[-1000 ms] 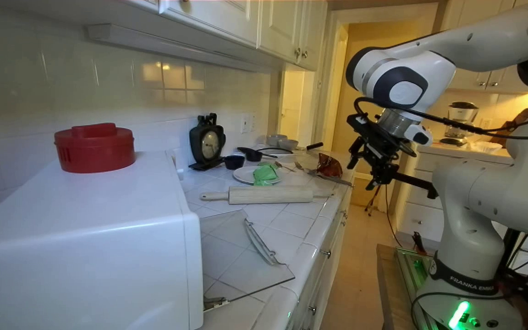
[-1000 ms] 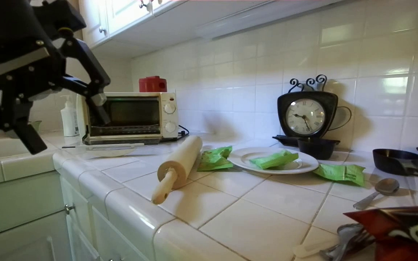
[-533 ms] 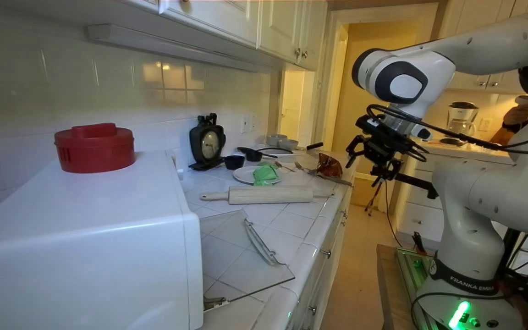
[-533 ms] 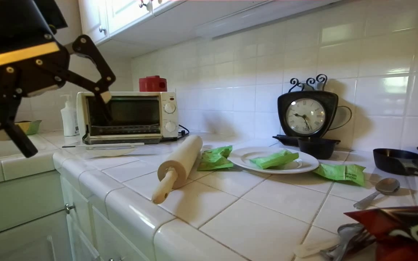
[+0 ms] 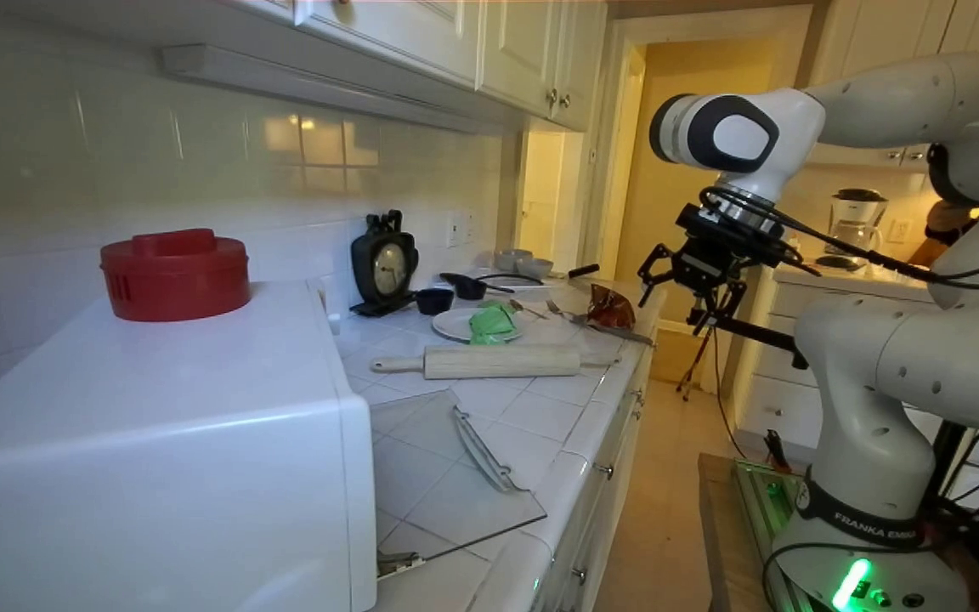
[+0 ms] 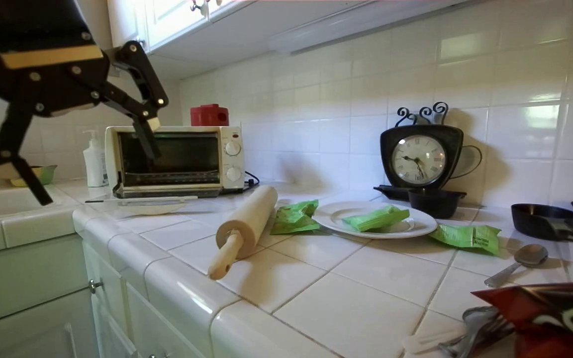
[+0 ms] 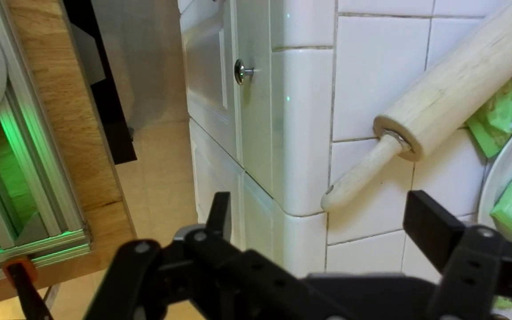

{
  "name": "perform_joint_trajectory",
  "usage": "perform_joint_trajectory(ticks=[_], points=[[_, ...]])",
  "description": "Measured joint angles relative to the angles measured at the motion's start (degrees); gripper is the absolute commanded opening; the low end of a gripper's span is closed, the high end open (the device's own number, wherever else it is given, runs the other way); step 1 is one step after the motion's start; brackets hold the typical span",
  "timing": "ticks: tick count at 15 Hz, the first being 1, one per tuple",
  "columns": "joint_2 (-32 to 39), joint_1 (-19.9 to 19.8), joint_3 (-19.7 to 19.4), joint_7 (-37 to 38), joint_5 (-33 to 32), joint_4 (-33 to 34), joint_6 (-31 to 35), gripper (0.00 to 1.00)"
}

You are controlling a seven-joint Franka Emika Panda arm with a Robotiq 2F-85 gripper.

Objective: Open the oven and put the green packet into it

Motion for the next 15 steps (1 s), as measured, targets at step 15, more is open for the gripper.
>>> perform_joint_trajectory(ticks=[15], points=[[0.23, 11.16, -15.55, -7.4, -0.01, 2.89, 1.09, 1.0]])
